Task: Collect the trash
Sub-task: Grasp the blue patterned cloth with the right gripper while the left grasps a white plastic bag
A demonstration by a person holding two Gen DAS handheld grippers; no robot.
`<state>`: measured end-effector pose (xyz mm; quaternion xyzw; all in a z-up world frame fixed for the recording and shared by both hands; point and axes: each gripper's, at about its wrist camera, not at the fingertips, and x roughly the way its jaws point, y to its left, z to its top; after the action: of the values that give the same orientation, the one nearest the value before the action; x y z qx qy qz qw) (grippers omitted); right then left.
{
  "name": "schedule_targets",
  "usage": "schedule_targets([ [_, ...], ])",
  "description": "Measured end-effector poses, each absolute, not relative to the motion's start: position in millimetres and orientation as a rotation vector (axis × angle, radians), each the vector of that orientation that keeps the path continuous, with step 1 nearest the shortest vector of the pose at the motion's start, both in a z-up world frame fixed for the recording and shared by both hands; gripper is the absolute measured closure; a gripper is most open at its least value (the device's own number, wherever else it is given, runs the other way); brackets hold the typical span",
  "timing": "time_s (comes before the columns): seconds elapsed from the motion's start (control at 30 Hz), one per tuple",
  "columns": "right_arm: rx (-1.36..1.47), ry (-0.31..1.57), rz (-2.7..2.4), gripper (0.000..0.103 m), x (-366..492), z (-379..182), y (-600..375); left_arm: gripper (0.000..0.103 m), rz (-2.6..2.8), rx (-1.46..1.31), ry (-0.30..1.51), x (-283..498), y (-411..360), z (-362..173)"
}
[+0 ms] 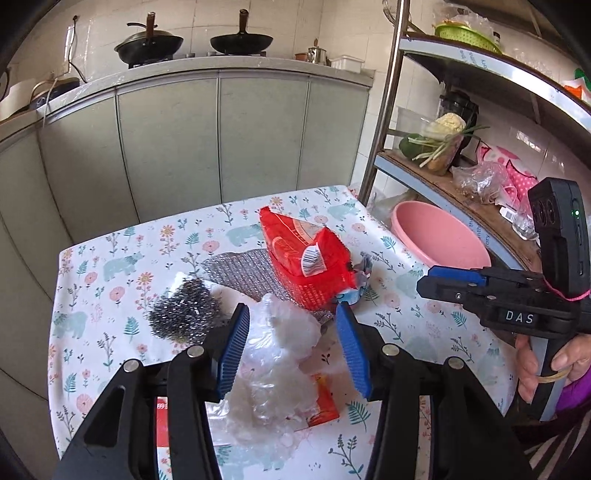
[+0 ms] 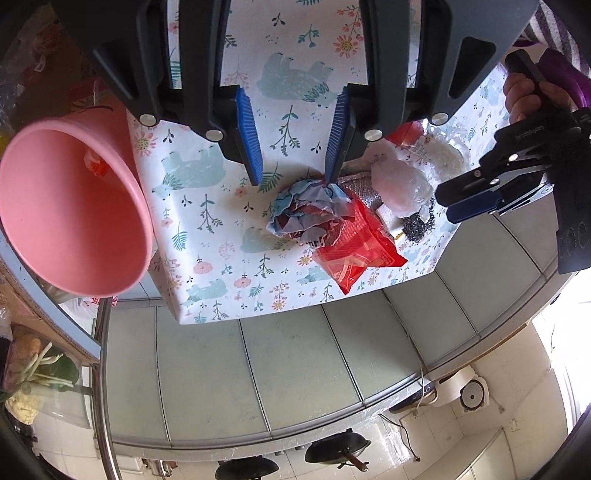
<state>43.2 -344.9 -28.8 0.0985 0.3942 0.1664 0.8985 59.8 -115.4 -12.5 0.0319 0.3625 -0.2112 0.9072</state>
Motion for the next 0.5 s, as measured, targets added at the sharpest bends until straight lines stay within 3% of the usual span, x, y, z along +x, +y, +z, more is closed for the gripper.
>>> schedule_targets([
  [0.17, 0.228, 0.836, 0.346, 0.067, 50, -35, -346, 0.055, -0.418, 0.11, 0.787, 69, -125, -25],
  [0.33, 0.22, 0.846, 0.369, 0.067, 55, -35, -338, 0.074, -0.405, 0.104, 0.812, 73, -121, -36],
  [0.5, 0.244, 0.857, 0.408, 0.067, 66, -32, -327, 0.087, -0.425, 0.068, 0.785, 68, -112, -28],
])
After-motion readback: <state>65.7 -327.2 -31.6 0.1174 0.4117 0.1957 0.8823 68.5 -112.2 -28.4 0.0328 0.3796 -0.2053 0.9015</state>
